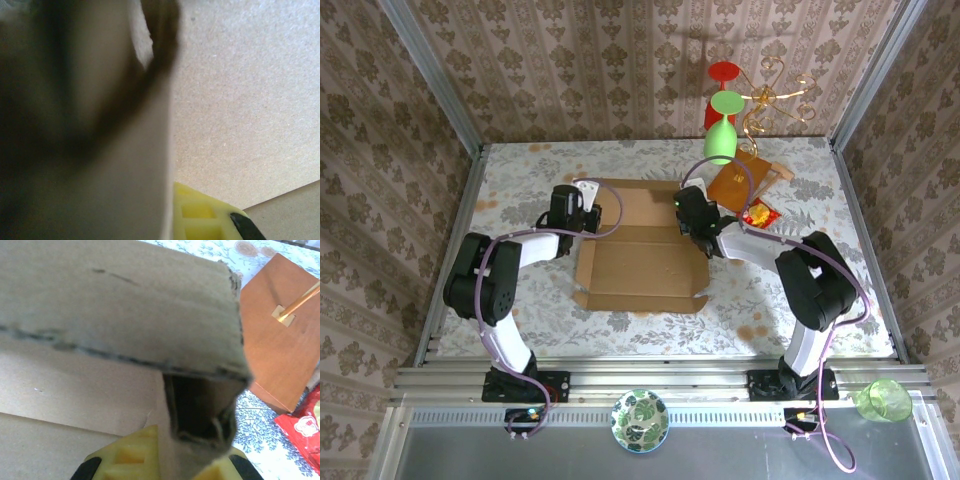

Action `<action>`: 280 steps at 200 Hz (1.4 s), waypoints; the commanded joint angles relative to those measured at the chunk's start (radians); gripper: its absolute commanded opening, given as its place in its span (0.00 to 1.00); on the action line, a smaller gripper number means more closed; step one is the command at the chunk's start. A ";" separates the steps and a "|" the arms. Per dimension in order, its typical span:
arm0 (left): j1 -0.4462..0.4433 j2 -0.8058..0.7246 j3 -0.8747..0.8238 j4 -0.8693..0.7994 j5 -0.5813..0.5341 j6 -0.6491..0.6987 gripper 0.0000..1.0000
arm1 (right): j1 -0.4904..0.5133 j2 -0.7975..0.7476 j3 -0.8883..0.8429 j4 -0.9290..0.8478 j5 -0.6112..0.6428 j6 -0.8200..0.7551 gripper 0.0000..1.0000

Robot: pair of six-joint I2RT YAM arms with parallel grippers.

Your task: Fold the paper box

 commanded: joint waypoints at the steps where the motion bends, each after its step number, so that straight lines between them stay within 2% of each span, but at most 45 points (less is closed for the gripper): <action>1: -0.022 -0.020 -0.014 -0.024 -0.006 -0.013 0.00 | 0.023 0.028 0.045 -0.087 0.097 0.033 0.00; 30: -0.027 -0.020 -0.024 -0.012 -0.004 -0.023 0.00 | 0.038 0.045 0.054 -0.102 0.108 0.078 0.00; 50: -0.031 -0.018 -0.019 -0.034 -0.002 -0.016 0.00 | 0.032 0.042 0.034 -0.052 0.094 0.089 0.10; 82: -0.026 -0.021 -0.021 -0.049 0.005 -0.012 0.00 | 0.008 0.046 0.023 0.015 0.033 0.097 0.20; 154: -0.016 -0.015 -0.009 -0.062 0.020 -0.004 0.00 | -0.005 0.082 0.056 0.048 0.018 0.099 0.33; 165: -0.015 -0.014 -0.007 -0.064 0.020 -0.004 0.00 | -0.009 0.089 0.066 0.041 0.018 0.099 0.30; 196: -0.015 -0.005 0.006 -0.067 0.014 -0.008 0.00 | -0.014 0.107 0.097 -0.004 0.037 0.097 0.11; 213: -0.015 0.000 0.012 -0.071 0.003 -0.019 0.00 | -0.010 0.124 0.132 -0.081 0.114 0.121 0.00; 247: -0.026 0.003 0.021 -0.079 -0.027 -0.036 0.00 | 0.010 0.170 0.232 -0.305 0.297 0.197 0.00; 280: -0.038 0.009 0.021 -0.076 -0.052 -0.048 0.00 | 0.016 0.163 0.215 -0.300 0.266 0.226 0.00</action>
